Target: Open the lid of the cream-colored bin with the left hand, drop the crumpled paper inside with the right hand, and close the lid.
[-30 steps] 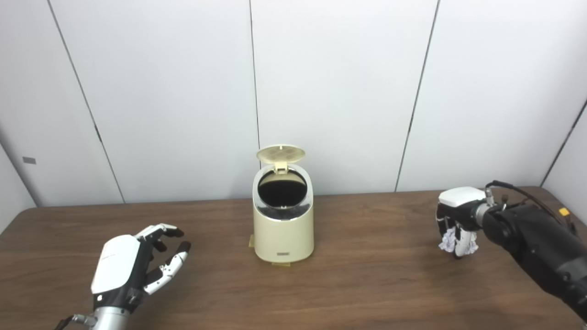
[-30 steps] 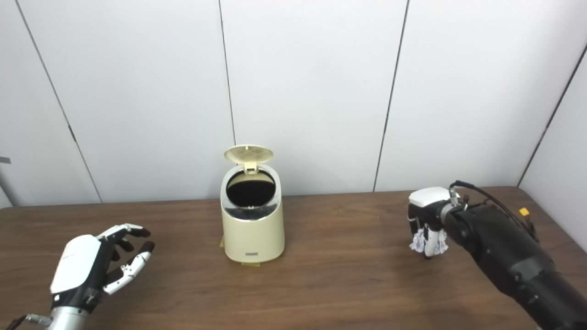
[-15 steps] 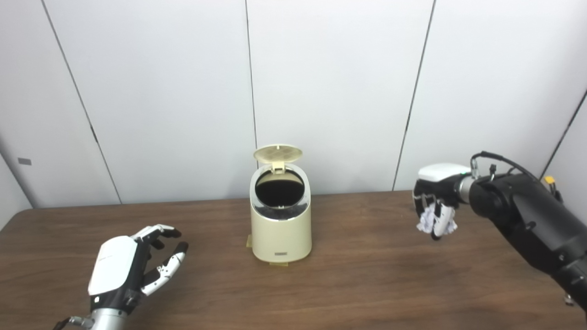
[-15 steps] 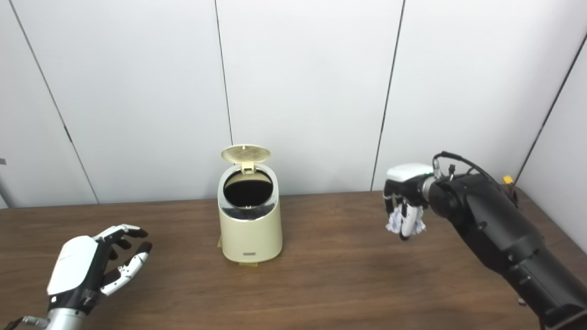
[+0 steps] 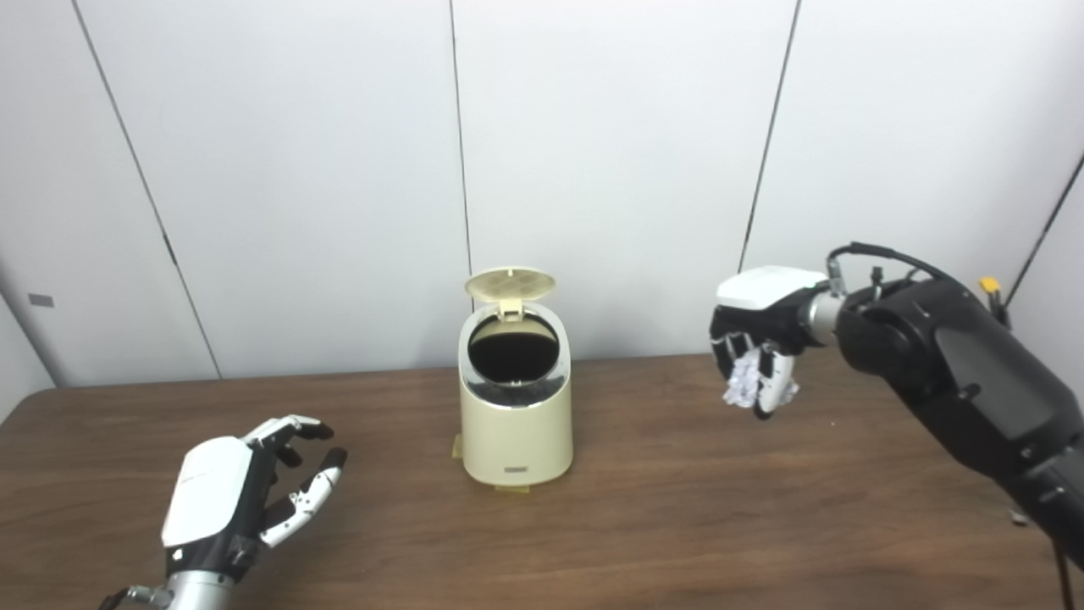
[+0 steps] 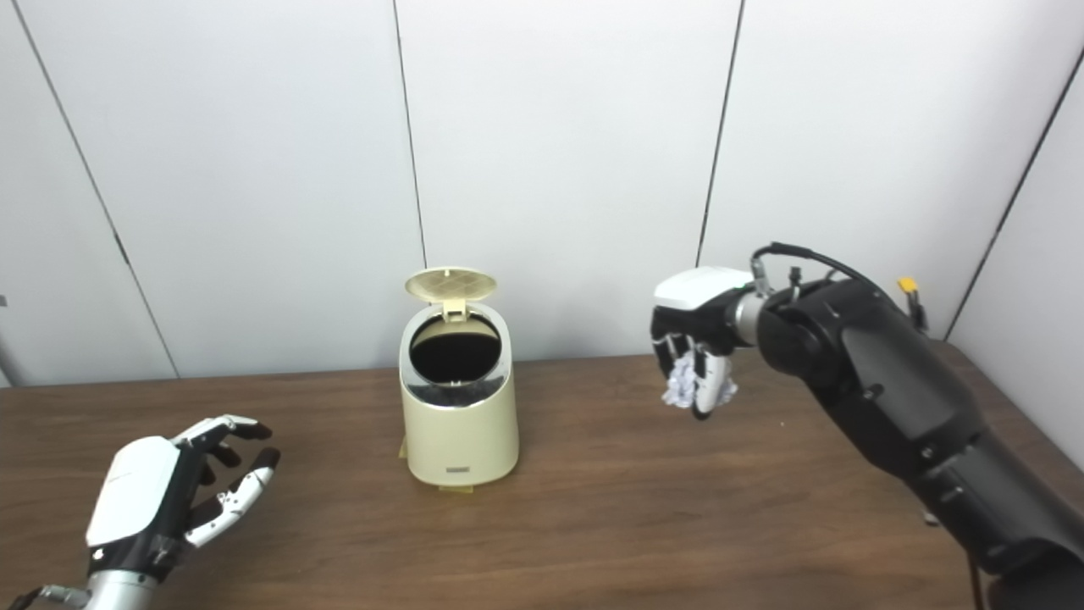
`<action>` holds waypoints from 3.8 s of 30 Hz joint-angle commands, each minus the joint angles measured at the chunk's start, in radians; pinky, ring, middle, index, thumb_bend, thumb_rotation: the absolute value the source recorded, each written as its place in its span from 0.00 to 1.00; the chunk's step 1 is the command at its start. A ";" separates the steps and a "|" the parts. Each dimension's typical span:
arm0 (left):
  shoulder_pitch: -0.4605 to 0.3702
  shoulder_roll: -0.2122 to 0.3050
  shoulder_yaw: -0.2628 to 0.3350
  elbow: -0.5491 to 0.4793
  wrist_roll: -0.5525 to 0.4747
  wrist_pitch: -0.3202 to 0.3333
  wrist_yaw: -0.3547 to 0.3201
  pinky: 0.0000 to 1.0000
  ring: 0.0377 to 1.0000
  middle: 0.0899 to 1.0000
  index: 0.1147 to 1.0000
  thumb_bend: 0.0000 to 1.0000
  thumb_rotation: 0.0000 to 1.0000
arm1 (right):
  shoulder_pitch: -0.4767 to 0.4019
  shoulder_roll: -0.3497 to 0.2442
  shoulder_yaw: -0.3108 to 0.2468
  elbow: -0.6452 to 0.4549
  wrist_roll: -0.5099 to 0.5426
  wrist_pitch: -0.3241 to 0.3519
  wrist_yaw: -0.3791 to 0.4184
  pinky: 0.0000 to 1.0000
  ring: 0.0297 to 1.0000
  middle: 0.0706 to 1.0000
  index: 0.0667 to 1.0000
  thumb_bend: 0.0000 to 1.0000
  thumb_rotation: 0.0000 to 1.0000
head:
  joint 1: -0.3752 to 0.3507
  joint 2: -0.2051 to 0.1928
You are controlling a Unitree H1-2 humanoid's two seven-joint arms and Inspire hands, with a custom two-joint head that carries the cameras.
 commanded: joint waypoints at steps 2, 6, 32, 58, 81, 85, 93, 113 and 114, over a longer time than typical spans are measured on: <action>-0.038 0.006 0.005 -0.030 0.010 0.016 0.008 0.43 0.56 0.68 0.66 0.43 0.74 | -0.096 0.016 -0.012 -0.077 -0.035 0.031 0.039 0.48 0.45 0.45 0.44 0.53 0.00 | 0.000 0.000; -0.035 0.006 -0.008 -0.037 0.024 0.062 -0.021 0.47 0.62 0.71 0.70 0.43 0.77 | -0.139 0.062 0.004 -0.114 -0.050 0.016 0.079 0.60 0.55 0.53 0.43 0.52 0.02 | 0.003 -0.002; -0.039 -0.002 -0.031 -0.034 0.041 0.095 -0.020 0.53 0.66 0.73 0.73 0.48 0.88 | -0.256 0.313 0.072 0.021 -0.005 -0.058 0.020 0.15 0.19 0.41 0.44 0.53 0.00 | 0.037 -0.009; -0.022 -0.013 -0.032 -0.085 0.037 0.120 -0.046 0.54 0.68 0.74 0.73 0.47 0.84 | -0.226 0.364 0.113 0.283 -0.119 -0.234 -0.406 0.16 0.20 0.35 0.45 0.52 0.00 | 0.057 -0.004; -0.022 -0.012 -0.030 -0.076 0.037 0.113 -0.043 0.53 0.67 0.73 0.73 0.48 0.81 | -0.196 0.328 0.077 0.250 -0.108 -0.309 -0.443 0.40 0.50 0.58 0.45 0.52 0.12 | 0.051 -0.002; -0.021 -0.012 -0.028 -0.077 0.034 0.112 -0.044 0.53 0.67 0.74 0.73 0.48 0.81 | -0.190 0.325 0.075 0.242 -0.102 -0.314 -0.439 0.43 0.55 0.62 0.45 0.52 0.14 | 0.050 -0.001; -0.022 -0.010 -0.029 -0.072 0.035 0.106 -0.041 0.52 0.66 0.74 0.72 0.48 0.80 | -0.188 0.322 0.072 0.237 -0.090 -0.314 -0.420 0.42 0.55 0.62 0.45 0.52 0.14 | 0.050 0.000; -0.023 -0.011 -0.029 -0.068 0.036 0.103 -0.038 0.53 0.66 0.74 0.72 0.47 0.80 | -0.186 0.315 0.097 0.221 -0.152 -0.356 -0.466 0.45 0.58 0.65 0.56 1.00 0.09 | 0.049 -0.002; -0.023 -0.011 -0.029 -0.069 0.036 0.105 -0.040 0.53 0.67 0.74 0.72 0.48 0.81 | -0.185 0.316 0.097 0.219 -0.157 -0.355 -0.467 0.45 0.59 0.66 0.57 1.00 0.09 | 0.049 -0.003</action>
